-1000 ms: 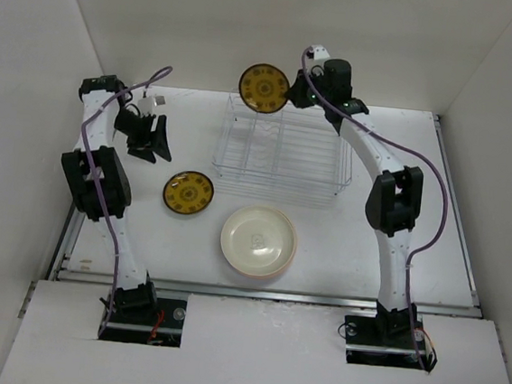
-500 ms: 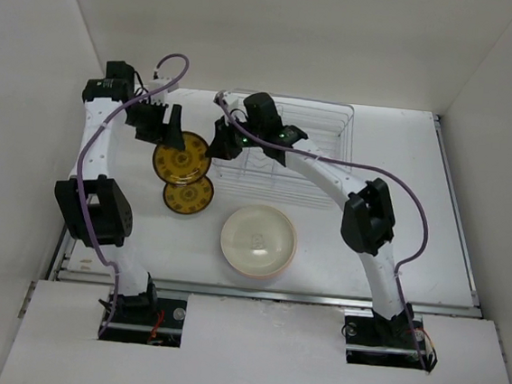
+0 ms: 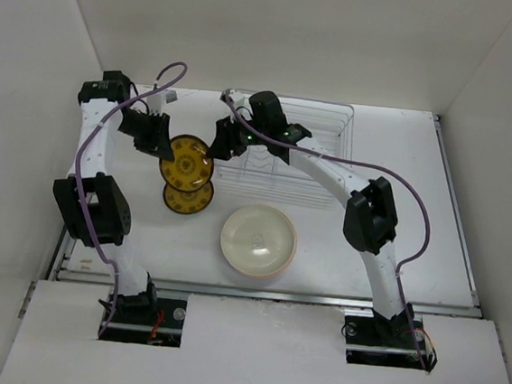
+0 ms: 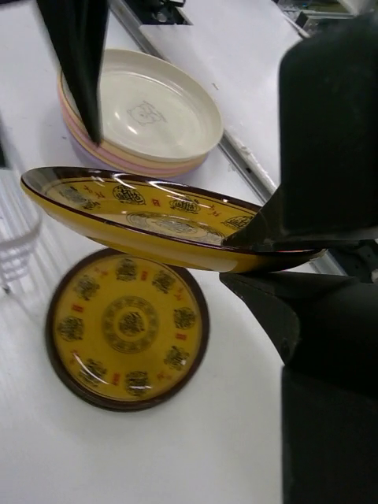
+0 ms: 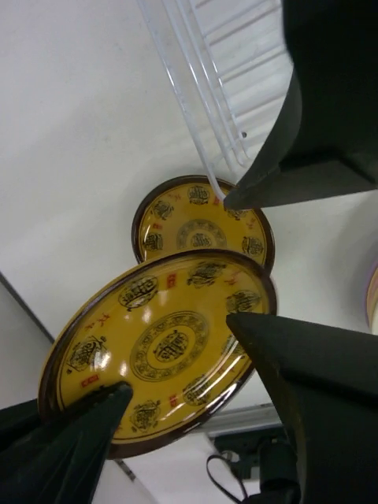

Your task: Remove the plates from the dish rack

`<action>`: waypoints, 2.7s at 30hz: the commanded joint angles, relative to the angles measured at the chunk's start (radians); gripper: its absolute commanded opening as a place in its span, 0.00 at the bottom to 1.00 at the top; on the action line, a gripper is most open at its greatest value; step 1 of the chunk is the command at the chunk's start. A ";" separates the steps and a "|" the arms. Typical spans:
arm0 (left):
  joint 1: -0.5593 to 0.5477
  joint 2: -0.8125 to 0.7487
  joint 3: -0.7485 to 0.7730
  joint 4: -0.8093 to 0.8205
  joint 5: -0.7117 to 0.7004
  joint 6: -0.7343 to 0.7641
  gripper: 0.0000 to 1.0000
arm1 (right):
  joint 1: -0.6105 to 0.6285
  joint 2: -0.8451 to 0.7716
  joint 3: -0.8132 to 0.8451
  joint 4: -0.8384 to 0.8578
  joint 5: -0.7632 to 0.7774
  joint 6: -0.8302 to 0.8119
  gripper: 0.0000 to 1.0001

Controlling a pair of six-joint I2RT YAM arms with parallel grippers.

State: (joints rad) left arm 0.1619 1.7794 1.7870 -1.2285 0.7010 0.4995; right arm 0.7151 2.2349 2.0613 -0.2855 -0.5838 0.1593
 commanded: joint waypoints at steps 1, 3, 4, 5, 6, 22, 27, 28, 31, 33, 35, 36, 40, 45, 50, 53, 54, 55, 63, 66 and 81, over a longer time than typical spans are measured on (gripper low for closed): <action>0.071 0.031 0.041 -0.144 0.023 0.110 0.00 | 0.009 -0.098 0.031 0.008 0.001 -0.006 0.63; 0.108 0.074 0.064 -0.239 0.023 0.172 0.00 | 0.009 -0.132 0.040 -0.021 0.062 -0.030 0.78; 0.108 0.086 0.064 -0.258 0.003 0.197 0.00 | 0.009 -0.144 0.031 -0.021 0.085 -0.030 0.86; 0.119 0.109 0.064 -0.258 -0.024 0.214 0.00 | 0.009 -0.158 0.022 -0.035 0.137 -0.044 0.88; 0.119 0.120 0.025 -0.246 -0.058 0.214 0.00 | 0.000 -0.182 0.022 -0.044 0.162 -0.044 0.88; 0.025 0.321 0.005 -0.114 -0.067 0.086 0.57 | -0.065 -0.282 -0.049 -0.124 0.352 -0.095 0.92; 0.007 0.292 -0.020 -0.094 -0.089 0.096 1.00 | -0.083 -0.337 -0.102 -0.115 0.400 -0.095 0.92; 0.007 0.275 -0.034 -0.094 -0.100 0.096 1.00 | -0.083 -0.337 -0.102 -0.115 0.409 -0.095 0.92; 0.007 0.189 -0.089 -0.028 -0.129 0.074 1.00 | -0.094 -0.357 -0.124 -0.115 0.438 -0.095 0.92; 0.007 0.131 -0.109 0.000 -0.188 0.042 1.00 | -0.103 -0.371 -0.147 -0.115 0.464 -0.095 0.92; 0.007 0.094 -0.146 0.040 -0.260 0.028 1.00 | -0.103 -0.405 -0.165 -0.115 0.484 -0.084 0.93; 0.007 0.078 -0.159 0.049 -0.285 0.028 1.00 | -0.103 -0.414 -0.174 -0.115 0.493 -0.084 0.93; -0.048 0.054 -0.198 0.090 -0.414 0.019 1.00 | -0.121 -0.454 -0.230 -0.115 0.504 -0.075 0.93; -0.048 0.016 -0.170 0.105 -0.416 -0.048 1.00 | -0.121 -0.537 -0.273 -0.124 0.573 -0.050 0.93; 0.050 -0.141 -0.199 0.273 -0.696 -0.300 1.00 | -0.131 -0.626 -0.335 -0.178 1.147 0.049 1.00; 0.119 -0.196 -0.210 0.314 -0.884 -0.417 1.00 | -0.131 -0.676 -0.421 -0.231 1.560 0.091 1.00; 0.134 -0.227 -0.210 0.314 -0.920 -0.435 1.00 | -0.131 -0.685 -0.487 -0.241 1.819 0.091 1.00; 0.154 -0.241 -0.219 0.314 -0.960 -0.455 1.00 | -0.131 -0.698 -0.521 -0.241 1.936 0.100 1.00; 0.154 -0.368 -0.336 0.386 -1.341 -0.584 1.00 | -0.131 -0.787 -0.581 -0.708 2.078 0.547 1.00; 0.154 -0.416 -0.373 0.405 -1.341 -0.573 1.00 | -0.131 -0.854 -0.581 -0.725 2.004 0.562 1.00; 0.154 -0.503 -0.420 0.386 -1.298 -0.529 1.00 | -0.131 -0.905 -0.550 -0.768 1.898 0.595 1.00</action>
State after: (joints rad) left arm 0.3206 1.3178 1.3819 -0.8459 -0.5938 -0.0387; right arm 0.5777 1.3453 1.4616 -1.0264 1.3216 0.7242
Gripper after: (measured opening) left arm 0.996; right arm 0.999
